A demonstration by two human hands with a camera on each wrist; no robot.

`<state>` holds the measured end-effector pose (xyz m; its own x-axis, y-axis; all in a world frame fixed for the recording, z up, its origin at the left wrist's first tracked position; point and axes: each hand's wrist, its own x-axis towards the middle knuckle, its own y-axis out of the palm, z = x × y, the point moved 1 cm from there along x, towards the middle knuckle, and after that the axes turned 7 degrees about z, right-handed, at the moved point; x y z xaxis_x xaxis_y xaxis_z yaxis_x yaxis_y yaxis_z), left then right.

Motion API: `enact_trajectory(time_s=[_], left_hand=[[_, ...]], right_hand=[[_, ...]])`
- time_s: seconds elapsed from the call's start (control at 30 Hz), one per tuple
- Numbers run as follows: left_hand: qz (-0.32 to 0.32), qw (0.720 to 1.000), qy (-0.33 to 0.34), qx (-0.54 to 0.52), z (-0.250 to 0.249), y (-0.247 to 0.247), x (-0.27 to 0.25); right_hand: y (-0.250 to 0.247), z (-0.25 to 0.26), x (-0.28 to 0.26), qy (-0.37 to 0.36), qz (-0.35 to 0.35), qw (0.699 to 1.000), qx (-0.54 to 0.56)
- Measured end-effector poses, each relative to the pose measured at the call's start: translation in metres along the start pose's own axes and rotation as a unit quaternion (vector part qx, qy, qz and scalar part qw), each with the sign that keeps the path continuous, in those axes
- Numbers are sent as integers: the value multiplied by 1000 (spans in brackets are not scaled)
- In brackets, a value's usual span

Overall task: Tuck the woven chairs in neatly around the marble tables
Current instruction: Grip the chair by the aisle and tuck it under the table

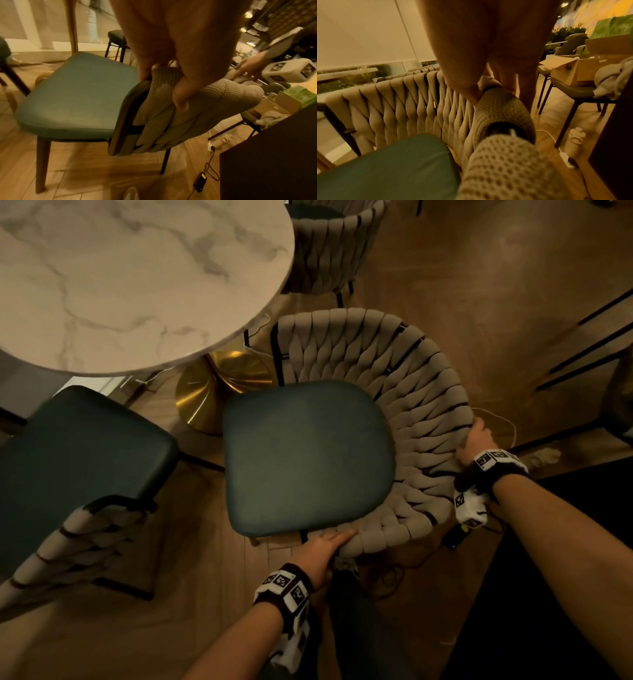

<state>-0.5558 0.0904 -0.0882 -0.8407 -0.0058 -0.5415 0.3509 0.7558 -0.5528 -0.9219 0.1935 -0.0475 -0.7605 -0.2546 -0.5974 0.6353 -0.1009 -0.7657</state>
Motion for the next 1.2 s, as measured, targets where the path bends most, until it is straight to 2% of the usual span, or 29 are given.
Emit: enact_trajectory(time_s=[0.17, 0.27, 0.37, 0.43, 0.53, 0.63, 0.7, 0.77, 0.83, 0.87, 0.9, 0.93, 1.1, 1.2], left_hand=[[-3, 1000, 17, 9, 9, -13, -9], [-33, 997, 23, 64, 22, -30, -18], [-65, 995, 39, 62, 45, -46, -23], [-84, 994, 16, 75, 62, -55, -29], [-107, 982, -65, 140, 77, -67, -35], [-136, 967, -92, 197, 72, -61, -36], [-138, 961, -64, 231, 60, -44, -33], [-118, 962, -39, 241, 44, -29, -31], [-115, 964, -49, 236, 33, -28, -29], [-114, 965, -55, 230, 31, -32, -28], [-108, 966, -55, 228, 30, -36, -27], [-99, 967, -50, 228, 31, -40, -27], [-74, 969, -25, 236, 36, -63, -30], [-94, 970, -44, 219, 48, -77, -33]], right_hand=[[9, -15, -13, -9, -24, 999, 25], [20, -24, -31, -6, -44, 998, 50], [32, -26, -53, 27, -59, 994, 88], [48, -25, -71, 48, -68, 990, 115], [69, -21, -90, 60, -85, 984, 143], [72, -18, -104, 58, -44, 986, 148], [75, -16, -118, 14, -29, 997, 66], [88, -18, -136, -103, -26, 991, -77], [112, -22, -150, -241, 0, 946, -217], [124, -25, -156, -285, 13, 920, -271], [134, -27, -160, -303, 24, 904, -300], [144, -29, -161, -307, 24, 903, -301], [167, -16, -170, -298, -62, 931, -203], [173, 7, -176, -286, -62, 942, -164]])
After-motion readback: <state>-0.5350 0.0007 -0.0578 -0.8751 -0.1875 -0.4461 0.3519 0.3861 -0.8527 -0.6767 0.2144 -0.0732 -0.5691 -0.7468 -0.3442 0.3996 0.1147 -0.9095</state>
